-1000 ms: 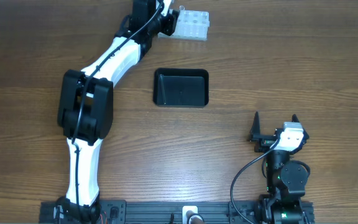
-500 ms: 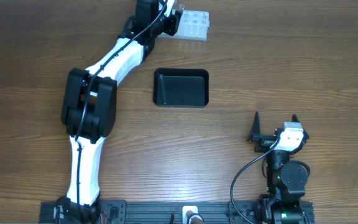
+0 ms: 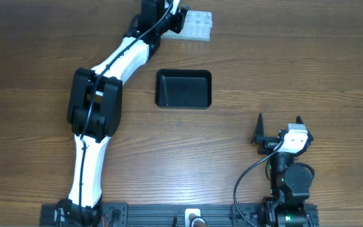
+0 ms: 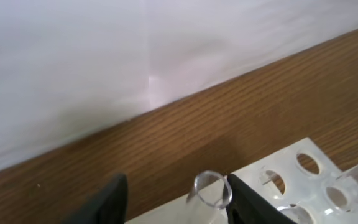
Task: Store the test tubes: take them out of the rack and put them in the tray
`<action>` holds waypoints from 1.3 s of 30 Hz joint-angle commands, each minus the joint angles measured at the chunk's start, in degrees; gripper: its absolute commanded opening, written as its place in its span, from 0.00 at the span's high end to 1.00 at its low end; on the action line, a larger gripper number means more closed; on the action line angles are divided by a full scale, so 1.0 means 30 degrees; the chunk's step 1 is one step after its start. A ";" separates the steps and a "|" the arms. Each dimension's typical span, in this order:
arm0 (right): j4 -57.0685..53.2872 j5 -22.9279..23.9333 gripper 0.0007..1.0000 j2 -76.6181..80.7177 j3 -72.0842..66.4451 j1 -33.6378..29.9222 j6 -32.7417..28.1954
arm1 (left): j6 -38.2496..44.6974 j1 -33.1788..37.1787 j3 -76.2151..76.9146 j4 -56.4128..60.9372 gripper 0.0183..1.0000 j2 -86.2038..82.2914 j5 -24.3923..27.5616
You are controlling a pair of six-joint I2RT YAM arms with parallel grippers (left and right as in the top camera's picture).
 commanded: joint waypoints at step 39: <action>0.0007 -0.0138 0.01 -0.0124 -0.0175 -0.0146 0.0058 | 0.0262 -0.0401 0.0503 0.0561 0.90 0.0452 0.0153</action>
